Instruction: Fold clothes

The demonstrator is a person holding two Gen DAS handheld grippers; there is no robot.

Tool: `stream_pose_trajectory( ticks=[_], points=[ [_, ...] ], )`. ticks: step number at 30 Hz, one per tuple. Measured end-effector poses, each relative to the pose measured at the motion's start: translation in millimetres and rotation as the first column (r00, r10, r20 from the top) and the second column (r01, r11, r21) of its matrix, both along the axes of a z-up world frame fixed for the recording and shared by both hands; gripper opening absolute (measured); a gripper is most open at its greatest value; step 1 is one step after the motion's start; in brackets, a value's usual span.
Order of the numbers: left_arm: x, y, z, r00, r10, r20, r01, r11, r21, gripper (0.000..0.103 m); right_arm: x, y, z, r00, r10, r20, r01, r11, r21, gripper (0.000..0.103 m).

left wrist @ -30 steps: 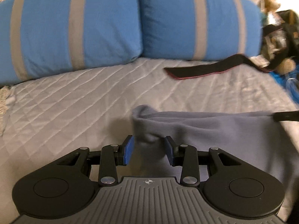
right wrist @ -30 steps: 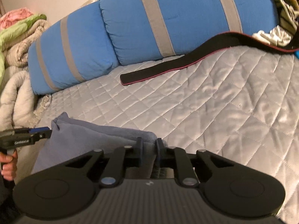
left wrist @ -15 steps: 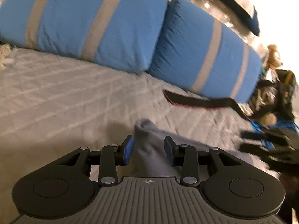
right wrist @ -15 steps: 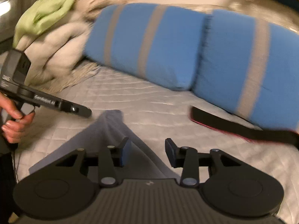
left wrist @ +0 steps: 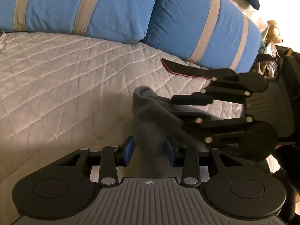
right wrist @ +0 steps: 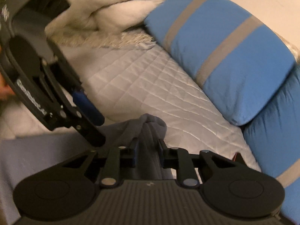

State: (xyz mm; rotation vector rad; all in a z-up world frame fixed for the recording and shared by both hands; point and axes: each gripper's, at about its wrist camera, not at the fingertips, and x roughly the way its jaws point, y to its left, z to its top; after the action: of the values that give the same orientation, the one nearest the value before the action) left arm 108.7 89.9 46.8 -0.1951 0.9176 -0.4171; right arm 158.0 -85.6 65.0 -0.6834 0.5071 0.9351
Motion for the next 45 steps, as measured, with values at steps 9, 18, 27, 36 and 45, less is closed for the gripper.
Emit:
stream_pose_trajectory(
  ticks=[9,18,27,36,45],
  points=[
    [3,-3,-10,0.999,0.004,-0.039,-0.002,1.0,0.028,0.035,10,4,-3,0.999,-0.024,-0.039,0.024,1.0,-0.015,0.004],
    [3,-7,-17,0.999,0.0,-0.051,0.003,0.998,0.059,0.036,33,-23,6,0.965,-0.178,-0.19,0.201,0.973,0.109,0.001],
    [6,1,-11,0.998,0.063,-0.007,-0.063,0.998,0.009,0.038,20,-22,14,0.984,-0.126,-0.123,0.142,0.981,0.129,0.022],
    [11,-3,-15,0.997,0.077,-0.007,-0.077,0.997,0.031,0.037,12,10,4,1.0,-0.013,-0.012,0.013,1.0,-0.001,0.027],
    [14,-9,-20,0.997,0.065,-0.031,-0.063,0.995,0.071,0.038,10,22,-6,1.0,0.024,0.016,-0.023,0.997,-0.076,0.028]
  ],
)
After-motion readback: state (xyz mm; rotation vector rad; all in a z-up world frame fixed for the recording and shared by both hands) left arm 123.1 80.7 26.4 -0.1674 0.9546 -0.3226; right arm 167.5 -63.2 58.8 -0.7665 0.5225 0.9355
